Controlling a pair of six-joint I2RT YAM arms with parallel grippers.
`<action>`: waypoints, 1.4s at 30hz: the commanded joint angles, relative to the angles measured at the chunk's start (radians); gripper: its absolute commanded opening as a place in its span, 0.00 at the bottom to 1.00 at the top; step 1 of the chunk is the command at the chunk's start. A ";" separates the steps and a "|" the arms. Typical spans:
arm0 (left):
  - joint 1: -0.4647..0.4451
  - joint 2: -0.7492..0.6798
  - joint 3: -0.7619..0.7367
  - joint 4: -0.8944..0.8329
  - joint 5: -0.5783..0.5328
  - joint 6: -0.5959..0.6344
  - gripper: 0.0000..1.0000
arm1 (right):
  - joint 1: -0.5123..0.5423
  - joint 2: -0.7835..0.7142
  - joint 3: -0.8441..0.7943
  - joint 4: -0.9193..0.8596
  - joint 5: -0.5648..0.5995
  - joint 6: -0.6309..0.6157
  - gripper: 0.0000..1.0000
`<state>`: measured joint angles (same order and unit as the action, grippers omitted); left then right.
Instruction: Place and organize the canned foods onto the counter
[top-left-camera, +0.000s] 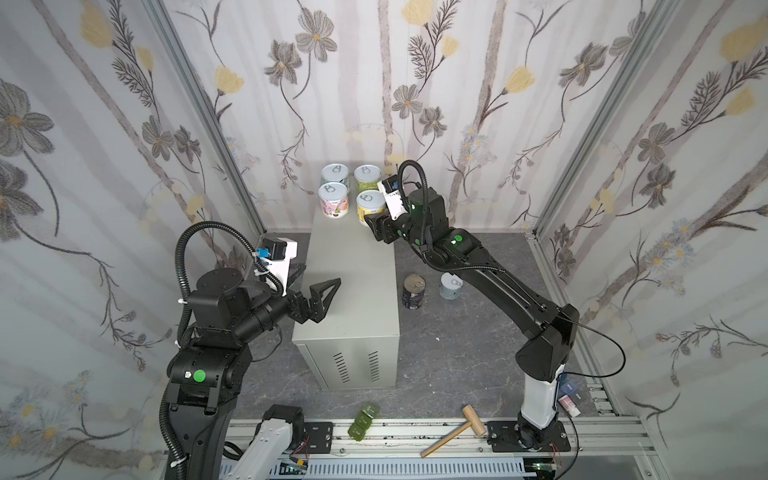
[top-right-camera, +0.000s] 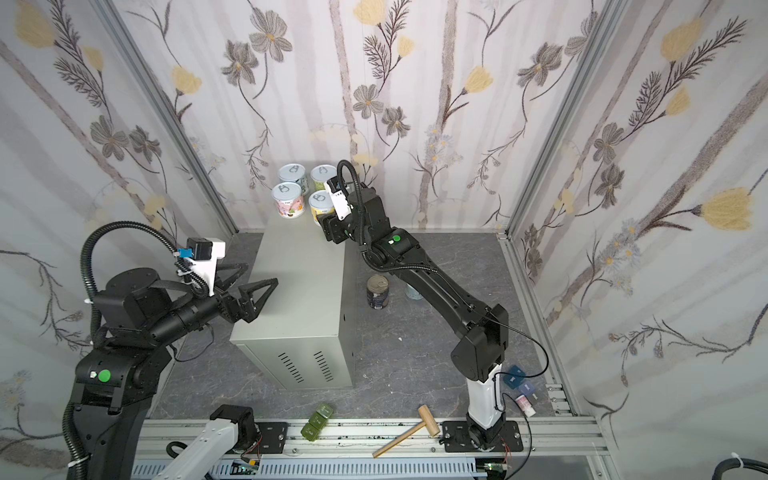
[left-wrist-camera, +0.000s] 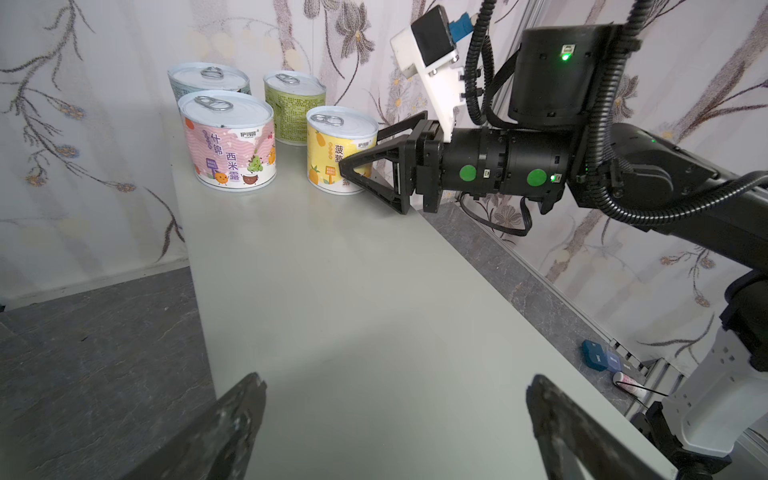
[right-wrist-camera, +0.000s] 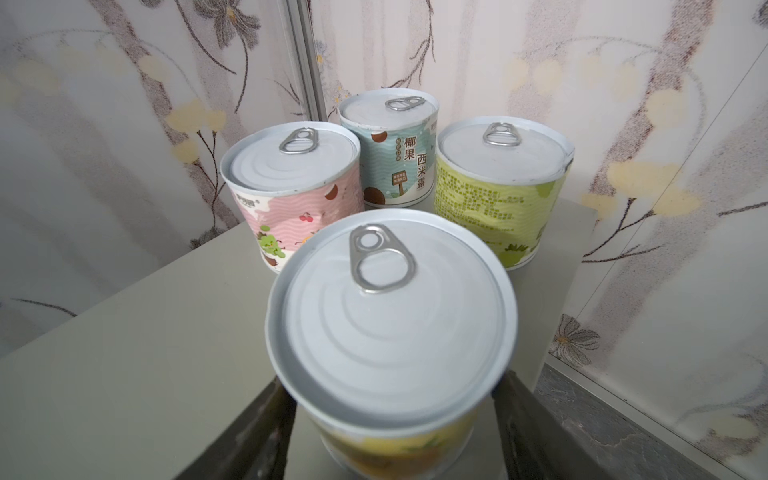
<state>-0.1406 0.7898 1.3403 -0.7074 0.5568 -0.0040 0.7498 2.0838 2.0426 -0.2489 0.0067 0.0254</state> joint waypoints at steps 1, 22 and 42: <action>-0.001 0.001 0.007 0.020 -0.001 0.009 1.00 | -0.001 0.018 0.018 0.053 -0.008 0.012 0.71; -0.001 -0.002 -0.004 0.023 -0.008 0.016 1.00 | 0.001 0.058 0.043 0.091 -0.007 0.029 0.81; -0.002 -0.040 -0.027 0.027 -0.019 0.030 1.00 | 0.008 0.133 0.105 0.130 0.106 0.094 0.83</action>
<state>-0.1425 0.7544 1.3170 -0.7074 0.5423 0.0055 0.7551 2.2097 2.1391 -0.1658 0.0891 0.1047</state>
